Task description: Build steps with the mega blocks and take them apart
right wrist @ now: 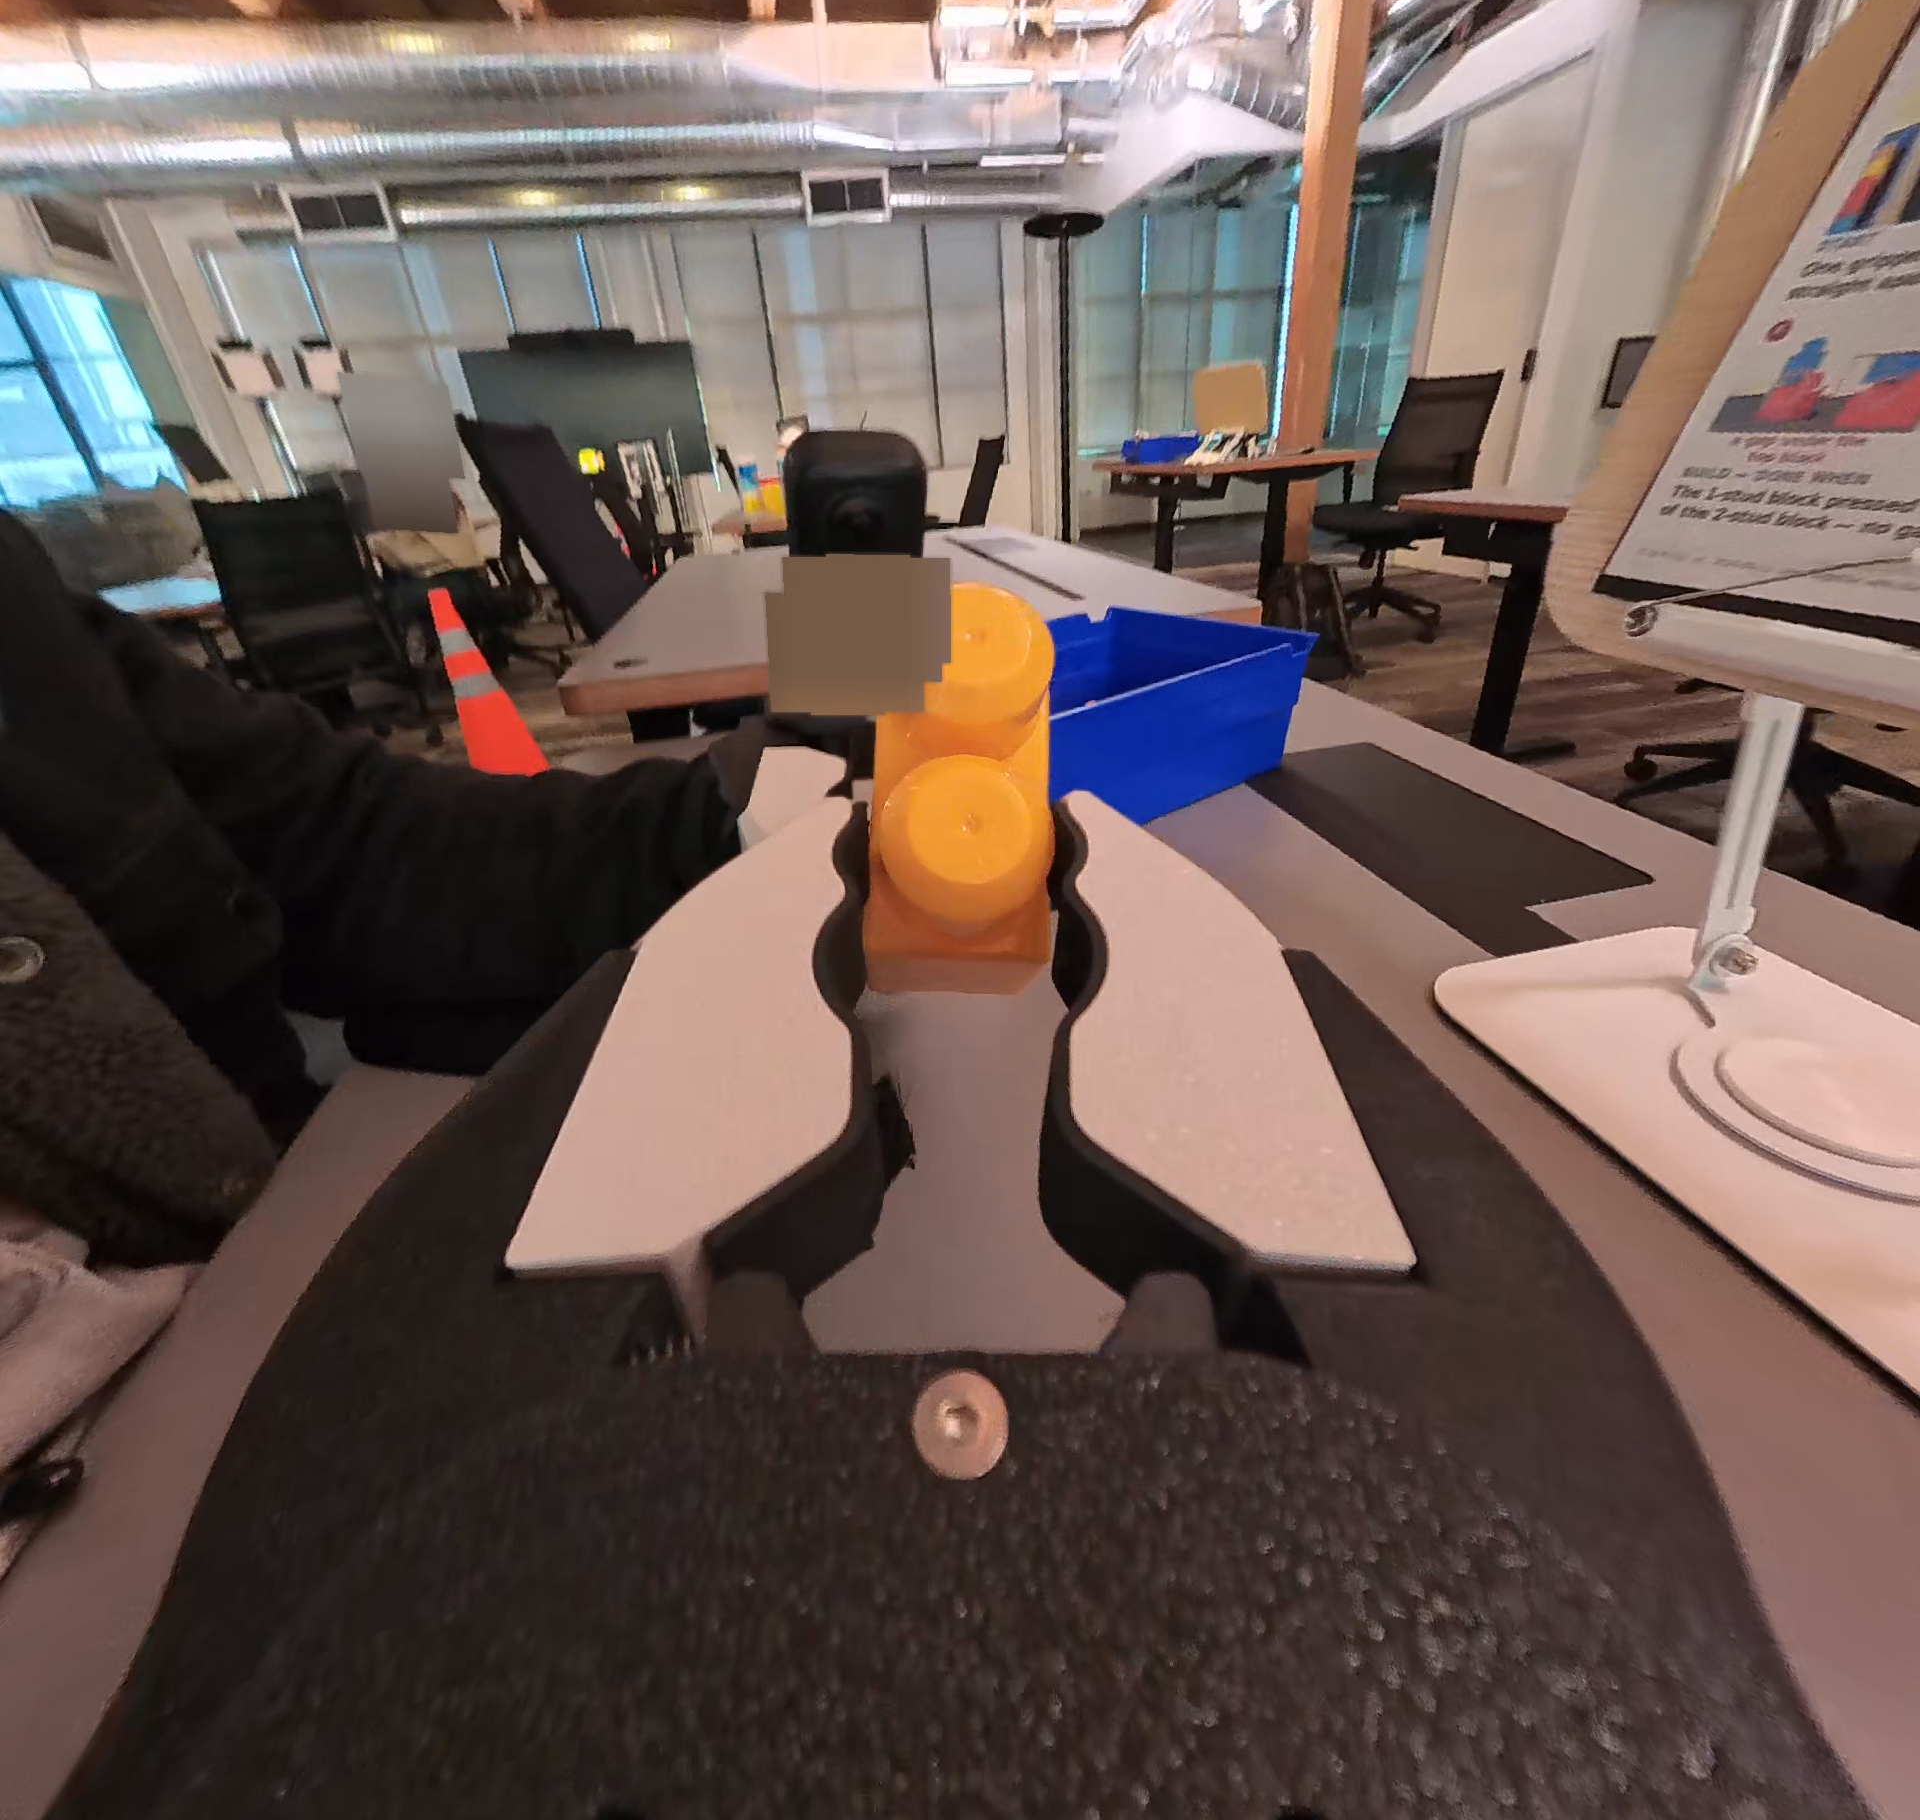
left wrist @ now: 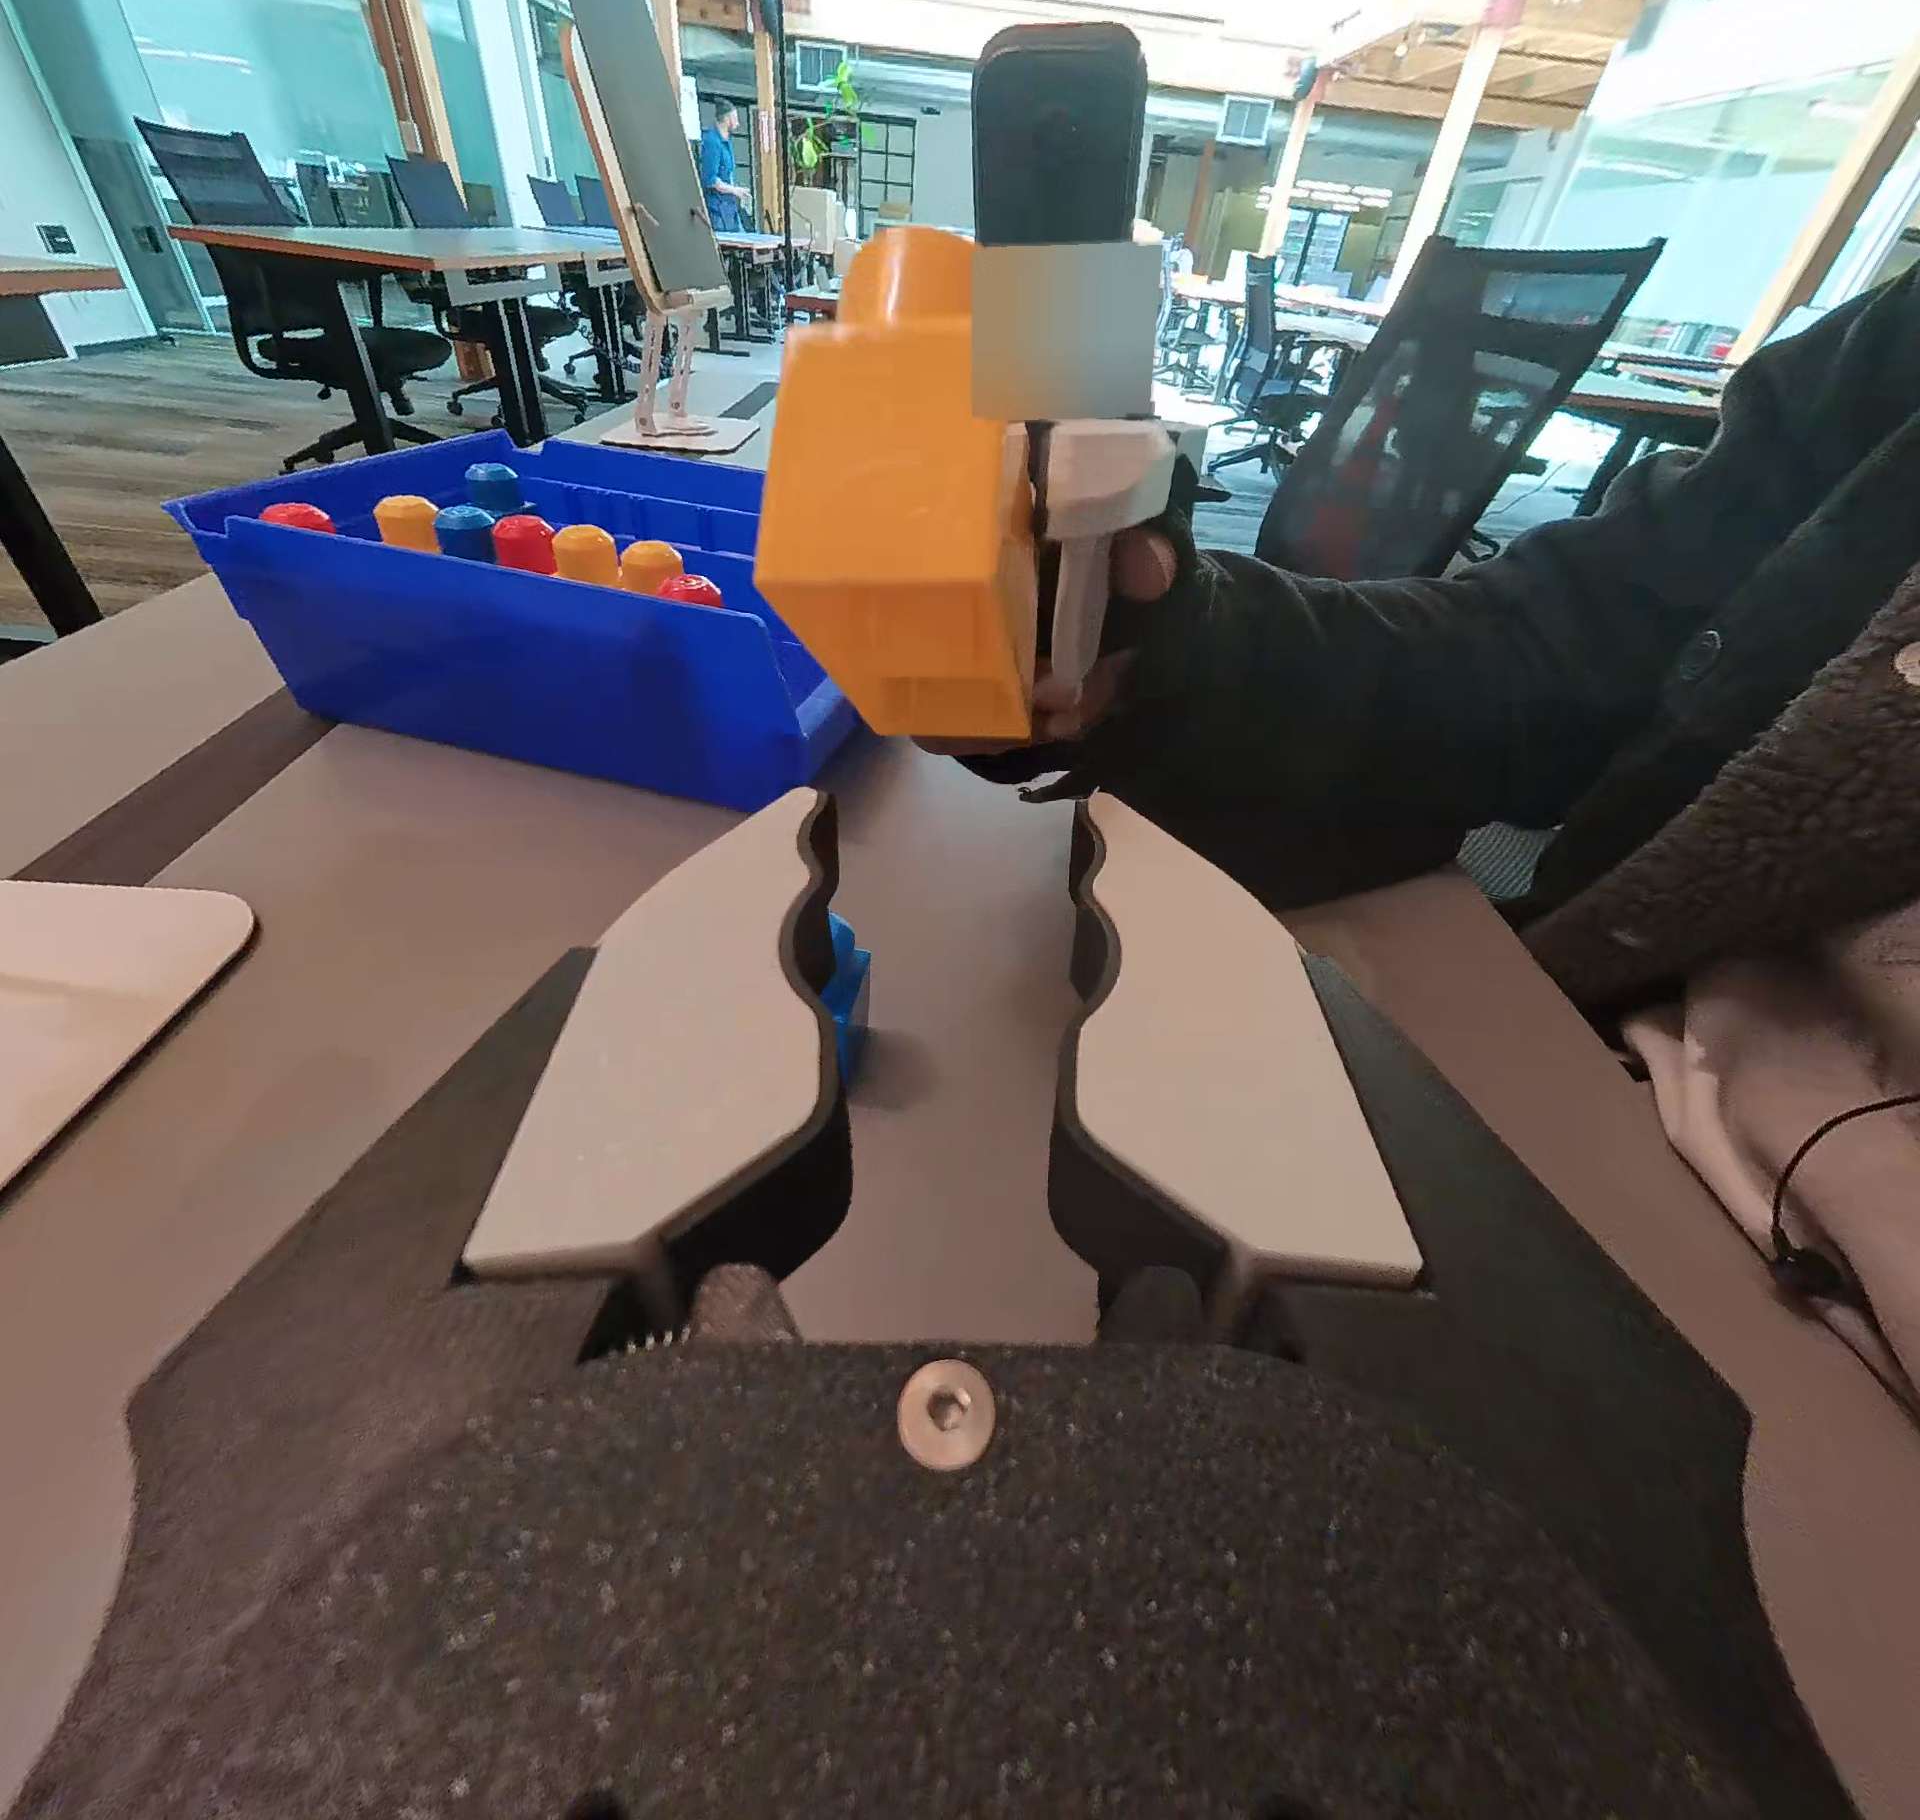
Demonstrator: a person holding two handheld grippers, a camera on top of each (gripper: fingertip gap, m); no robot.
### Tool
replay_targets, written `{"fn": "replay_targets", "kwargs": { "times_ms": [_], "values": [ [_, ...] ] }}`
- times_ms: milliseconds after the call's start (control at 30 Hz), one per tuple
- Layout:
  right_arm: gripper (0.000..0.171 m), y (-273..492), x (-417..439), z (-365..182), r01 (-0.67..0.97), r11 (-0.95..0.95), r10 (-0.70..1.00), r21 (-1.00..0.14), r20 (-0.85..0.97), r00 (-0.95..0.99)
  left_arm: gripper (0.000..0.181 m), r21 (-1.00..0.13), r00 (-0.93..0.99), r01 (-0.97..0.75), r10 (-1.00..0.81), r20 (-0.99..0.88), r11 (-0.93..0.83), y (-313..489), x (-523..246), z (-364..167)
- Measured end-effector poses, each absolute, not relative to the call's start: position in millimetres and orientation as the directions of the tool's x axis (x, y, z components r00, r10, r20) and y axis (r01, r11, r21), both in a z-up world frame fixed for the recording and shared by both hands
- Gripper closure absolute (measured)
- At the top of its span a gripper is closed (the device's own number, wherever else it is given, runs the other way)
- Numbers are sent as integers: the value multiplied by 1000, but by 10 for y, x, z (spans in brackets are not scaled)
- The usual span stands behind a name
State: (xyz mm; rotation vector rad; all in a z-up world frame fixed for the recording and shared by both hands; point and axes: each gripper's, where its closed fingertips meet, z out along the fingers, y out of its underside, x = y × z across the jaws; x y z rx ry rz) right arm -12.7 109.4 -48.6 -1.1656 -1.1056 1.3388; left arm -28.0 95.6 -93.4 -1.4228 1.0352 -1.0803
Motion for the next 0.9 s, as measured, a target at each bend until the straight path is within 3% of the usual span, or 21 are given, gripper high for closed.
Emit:
{"fn": "replay_targets", "kwargs": {
  "times_ms": [367,900],
  "values": [
    [138,1297,0,-345,-225,-227,973,-948,-232,-5,132,-992,330,69,-936,120,-103,1122,-401,-714],
    [138,1097,-214,-387,-302,-330,944,-894,-311,-111,130,-893,251,395,-909,332,-217,1070,-243,-363]
  ]
}}
